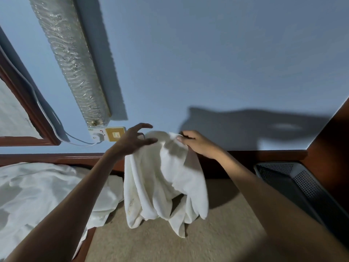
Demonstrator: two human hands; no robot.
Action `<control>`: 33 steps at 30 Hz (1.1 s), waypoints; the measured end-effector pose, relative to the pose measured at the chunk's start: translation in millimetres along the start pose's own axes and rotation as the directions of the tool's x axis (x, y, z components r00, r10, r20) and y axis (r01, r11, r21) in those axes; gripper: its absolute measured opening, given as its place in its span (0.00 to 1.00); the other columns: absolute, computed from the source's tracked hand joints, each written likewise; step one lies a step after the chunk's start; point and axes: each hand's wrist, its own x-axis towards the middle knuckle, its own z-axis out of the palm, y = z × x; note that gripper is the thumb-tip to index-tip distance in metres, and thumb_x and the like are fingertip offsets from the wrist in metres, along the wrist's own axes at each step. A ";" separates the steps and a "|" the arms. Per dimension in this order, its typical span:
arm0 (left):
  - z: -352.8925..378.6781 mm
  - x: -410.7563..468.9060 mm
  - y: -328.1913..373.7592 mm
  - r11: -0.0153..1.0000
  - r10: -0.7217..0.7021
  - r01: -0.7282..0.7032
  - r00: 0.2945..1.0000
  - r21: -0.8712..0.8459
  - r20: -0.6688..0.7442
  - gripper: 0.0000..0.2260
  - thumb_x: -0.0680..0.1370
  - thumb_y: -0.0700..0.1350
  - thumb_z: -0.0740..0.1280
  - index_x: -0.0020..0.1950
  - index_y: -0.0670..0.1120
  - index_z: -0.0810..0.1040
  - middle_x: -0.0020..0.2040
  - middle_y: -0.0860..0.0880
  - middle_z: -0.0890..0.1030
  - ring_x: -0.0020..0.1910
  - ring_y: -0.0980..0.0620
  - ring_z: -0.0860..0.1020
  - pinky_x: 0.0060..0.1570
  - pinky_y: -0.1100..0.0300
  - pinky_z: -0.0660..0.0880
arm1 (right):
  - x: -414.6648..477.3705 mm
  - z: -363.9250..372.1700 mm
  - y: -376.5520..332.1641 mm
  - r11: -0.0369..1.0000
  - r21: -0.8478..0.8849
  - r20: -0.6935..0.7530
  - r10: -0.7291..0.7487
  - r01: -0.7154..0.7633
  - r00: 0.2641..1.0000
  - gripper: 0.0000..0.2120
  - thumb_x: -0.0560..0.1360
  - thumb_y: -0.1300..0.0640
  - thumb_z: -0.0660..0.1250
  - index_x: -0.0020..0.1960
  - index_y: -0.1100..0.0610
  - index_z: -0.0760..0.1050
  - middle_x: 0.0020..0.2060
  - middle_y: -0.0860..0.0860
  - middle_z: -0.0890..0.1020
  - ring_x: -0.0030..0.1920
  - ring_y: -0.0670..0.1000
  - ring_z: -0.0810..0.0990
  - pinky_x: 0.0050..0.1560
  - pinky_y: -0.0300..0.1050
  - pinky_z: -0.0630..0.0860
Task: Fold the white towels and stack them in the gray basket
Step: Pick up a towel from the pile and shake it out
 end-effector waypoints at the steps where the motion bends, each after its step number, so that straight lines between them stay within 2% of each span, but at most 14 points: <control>1: 2.8 -3.3 1.7 0.999 0.027 -0.029 0.994 0.020 0.110 0.25 0.73 0.53 0.78 0.68 0.61 0.75 0.37 0.55 0.77 0.37 0.61 0.76 0.35 0.66 0.71 | 1.5 1.3 -8.9 0.999 -0.004 0.045 -0.035 0.035 0.998 0.16 0.83 0.48 0.64 0.48 0.61 0.77 0.37 0.52 0.74 0.38 0.50 0.71 0.41 0.46 0.64; 2: 6.3 -5.5 3.7 0.998 0.047 -0.053 0.973 0.021 0.226 0.27 0.74 0.53 0.78 0.70 0.62 0.74 0.36 0.54 0.77 0.36 0.61 0.76 0.36 0.66 0.72 | 3.8 2.2 -17.2 0.997 -0.029 0.085 -0.068 0.070 0.994 0.15 0.83 0.48 0.64 0.47 0.61 0.76 0.37 0.51 0.72 0.38 0.50 0.69 0.40 0.46 0.64; 4: 11.2 -8.2 9.9 0.998 0.066 -0.064 0.921 -0.017 0.385 0.18 0.76 0.52 0.77 0.65 0.54 0.80 0.38 0.51 0.81 0.39 0.58 0.79 0.41 0.65 0.73 | 6.6 3.5 -32.3 0.989 -0.092 0.131 -0.104 0.117 0.986 0.11 0.83 0.50 0.65 0.47 0.56 0.78 0.38 0.51 0.73 0.38 0.48 0.69 0.40 0.44 0.65; 6: 9.2 -9.7 15.9 0.995 0.095 -0.077 0.921 -0.063 0.377 0.11 0.77 0.51 0.75 0.50 0.43 0.83 0.39 0.49 0.81 0.40 0.54 0.79 0.41 0.63 0.74 | 6.9 2.9 -37.5 0.986 -0.102 0.119 -0.119 0.131 0.986 0.10 0.82 0.51 0.67 0.49 0.57 0.80 0.38 0.52 0.76 0.38 0.48 0.71 0.41 0.41 0.67; 10: 2.4 -10.1 20.1 0.987 0.140 -0.114 0.952 -0.109 0.273 0.15 0.79 0.49 0.72 0.35 0.46 0.76 0.33 0.53 0.74 0.34 0.56 0.73 0.34 0.66 0.69 | 1.5 5.2 -19.6 0.993 -0.064 0.058 -0.099 0.102 0.993 0.03 0.79 0.57 0.72 0.49 0.56 0.81 0.44 0.50 0.84 0.44 0.46 0.82 0.49 0.36 0.75; 13: 4.9 -10.6 25.9 0.978 0.184 -0.157 0.959 -0.136 0.217 0.16 0.81 0.48 0.71 0.37 0.44 0.73 0.33 0.53 0.71 0.33 0.56 0.70 0.33 0.67 0.67 | -2.1 15.7 -2.7 0.977 -0.206 0.036 -0.047 0.054 0.998 0.06 0.74 0.63 0.73 0.48 0.54 0.82 0.44 0.46 0.85 0.47 0.44 0.84 0.50 0.41 0.80; 16: 6.8 -8.4 25.4 0.957 0.203 -0.173 0.973 -0.232 0.111 0.16 0.82 0.49 0.69 0.40 0.40 0.73 0.34 0.52 0.71 0.33 0.56 0.69 0.32 0.66 0.66 | -4.1 22.4 22.0 0.936 -0.350 0.048 0.046 -0.026 0.998 0.04 0.73 0.60 0.70 0.47 0.57 0.82 0.40 0.52 0.84 0.42 0.51 0.81 0.45 0.52 0.76; 18: 2.7 -7.1 21.1 0.944 0.149 -0.136 0.989 -0.302 0.021 0.17 0.82 0.49 0.69 0.39 0.40 0.73 0.33 0.53 0.71 0.31 0.57 0.69 0.31 0.66 0.66 | -4.7 18.2 35.0 0.964 -0.257 0.017 0.071 -0.064 0.997 0.08 0.74 0.54 0.73 0.43 0.59 0.80 0.37 0.57 0.83 0.38 0.50 0.79 0.41 0.51 0.74; 22: -3.2 -0.3 -2.0 0.989 0.054 -0.071 0.990 -0.133 -0.129 0.11 0.78 0.52 0.74 0.42 0.47 0.80 0.31 0.57 0.76 0.30 0.60 0.74 0.32 0.66 0.69 | -7.9 7.7 25.7 1.000 0.026 -0.062 0.004 -0.002 0.998 0.06 0.78 0.52 0.73 0.47 0.54 0.82 0.39 0.46 0.85 0.40 0.41 0.81 0.45 0.43 0.75; 23: -2.9 -1.1 -2.7 0.992 0.034 -0.046 0.994 -0.116 -0.103 0.08 0.76 0.53 0.76 0.49 0.50 0.83 0.34 0.56 0.79 0.33 0.59 0.76 0.34 0.64 0.71 | -8.6 6.7 18.0 0.999 0.041 -0.072 -0.033 0.036 0.997 0.06 0.79 0.52 0.71 0.48 0.54 0.82 0.39 0.45 0.85 0.40 0.41 0.80 0.44 0.41 0.74; 26: 10.8 -3.1 4.3 0.999 0.052 -0.053 0.979 0.003 0.195 0.19 0.74 0.50 0.78 0.63 0.60 0.79 0.34 0.60 0.81 0.37 0.64 0.79 0.36 0.69 0.73 | -7.0 8.9 -4.0 0.984 0.046 -0.040 -0.171 0.173 0.984 0.09 0.82 0.52 0.67 0.46 0.55 0.80 0.35 0.43 0.78 0.36 0.42 0.74 0.39 0.38 0.68; 29: 21.6 -4.8 17.9 0.995 0.098 -0.103 0.945 -0.001 0.311 0.06 0.77 0.47 0.76 0.46 0.58 0.83 0.30 0.60 0.78 0.32 0.63 0.76 0.34 0.71 0.69 | -1.0 6.6 -16.9 0.977 0.024 -0.020 -0.210 0.210 0.978 0.12 0.82 0.50 0.68 0.48 0.59 0.80 0.36 0.52 0.76 0.38 0.45 0.71 0.41 0.43 0.66; 30: 20.1 -2.0 16.9 0.993 0.118 -0.114 0.947 -0.031 0.297 0.11 0.77 0.46 0.75 0.38 0.58 0.82 0.31 0.59 0.77 0.32 0.61 0.75 0.34 0.70 0.69 | 0.4 3.6 -15.7 0.979 -0.006 -0.022 -0.206 0.206 0.978 0.12 0.81 0.50 0.69 0.48 0.59 0.81 0.36 0.54 0.77 0.38 0.45 0.71 0.41 0.44 0.66; 33: 12.1 -1.0 17.3 0.991 0.119 -0.101 0.967 -0.088 0.227 0.15 0.77 0.46 0.75 0.32 0.55 0.79 0.33 0.56 0.77 0.34 0.57 0.76 0.37 0.67 0.71 | 1.8 -7.4 0.9 0.985 -0.125 -0.032 -0.125 0.120 0.992 0.04 0.77 0.53 0.74 0.46 0.53 0.82 0.37 0.43 0.82 0.39 0.45 0.80 0.42 0.39 0.71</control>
